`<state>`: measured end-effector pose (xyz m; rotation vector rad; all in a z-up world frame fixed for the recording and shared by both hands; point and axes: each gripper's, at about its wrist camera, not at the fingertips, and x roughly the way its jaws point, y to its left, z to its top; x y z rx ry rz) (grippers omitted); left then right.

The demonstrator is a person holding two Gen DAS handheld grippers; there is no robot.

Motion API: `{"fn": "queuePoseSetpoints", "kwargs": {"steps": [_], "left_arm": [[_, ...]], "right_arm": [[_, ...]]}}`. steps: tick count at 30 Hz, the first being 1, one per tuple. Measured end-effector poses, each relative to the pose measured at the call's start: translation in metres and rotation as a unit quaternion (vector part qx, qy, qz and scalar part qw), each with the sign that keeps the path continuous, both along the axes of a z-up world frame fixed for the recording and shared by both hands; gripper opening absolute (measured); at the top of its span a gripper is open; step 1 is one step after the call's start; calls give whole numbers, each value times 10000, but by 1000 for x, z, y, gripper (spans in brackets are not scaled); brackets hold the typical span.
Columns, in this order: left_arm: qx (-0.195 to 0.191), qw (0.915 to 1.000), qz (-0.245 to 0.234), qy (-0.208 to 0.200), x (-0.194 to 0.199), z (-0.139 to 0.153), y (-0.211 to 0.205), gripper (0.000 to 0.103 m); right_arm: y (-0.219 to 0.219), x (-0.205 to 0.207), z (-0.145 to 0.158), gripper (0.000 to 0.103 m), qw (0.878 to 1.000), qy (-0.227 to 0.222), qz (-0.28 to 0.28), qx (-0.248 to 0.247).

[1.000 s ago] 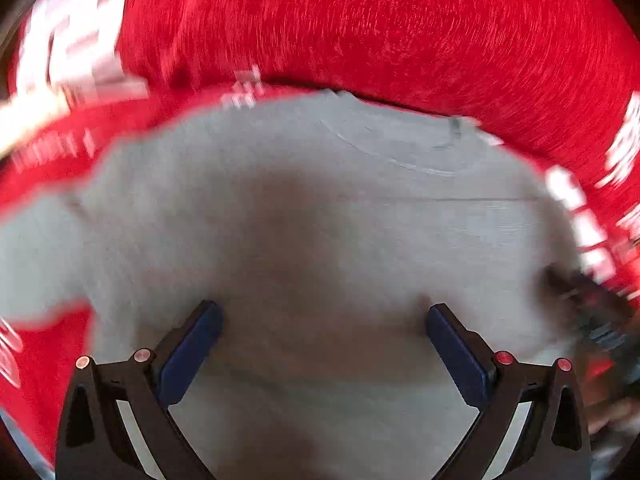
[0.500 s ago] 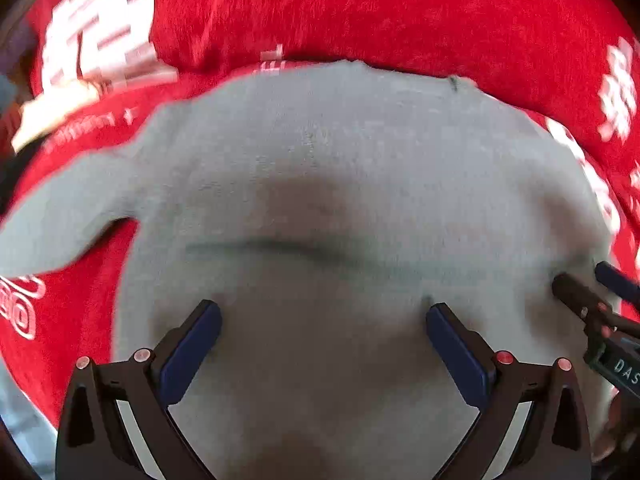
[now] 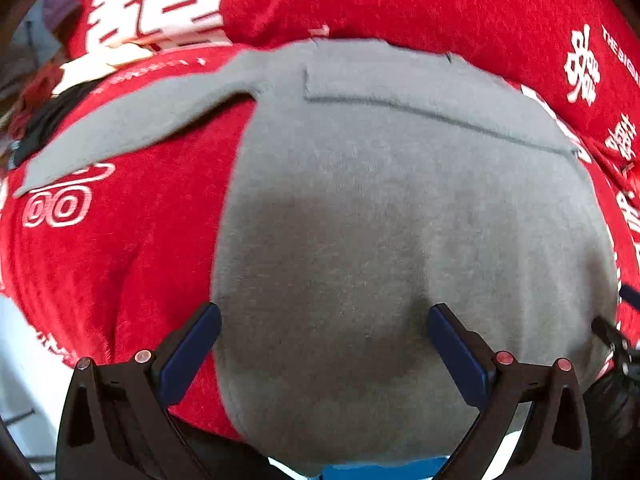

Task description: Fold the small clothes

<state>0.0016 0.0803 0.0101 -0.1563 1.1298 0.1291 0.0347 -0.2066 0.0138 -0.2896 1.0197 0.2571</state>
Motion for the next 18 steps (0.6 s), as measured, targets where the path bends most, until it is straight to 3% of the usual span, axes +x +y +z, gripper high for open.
{"fn": "queuePoseSetpoints", "kwargs": {"steps": [3,4,6,8,10,13,18], "left_arm": [[36,9993,-303,202,0,-8,-24,103],[264,9979,-438,397,0,-19,-31,103],[117,9989,-359,274,-8,-20,-23,103],[-66,9990,-101,435,-14,-22,-2,103],[-176,9982,169,555,-24,-27,20,103],[-771,9926,494,796,-33,-35,44,103],[-83,9974,404,592,-43,-10,22,103]], "right_arm": [[32,-11,4,87,9988,-142,384,267],[46,-13,-2,87,9980,-102,611,128],[66,-19,-24,88,9946,-67,960,-396],[57,-28,-23,89,9934,-363,1038,-324],[35,-27,-25,91,9962,-176,835,-199],[-3,-30,-28,93,9984,-53,536,-185],[-4,-42,-24,94,9964,70,486,-697]]}}
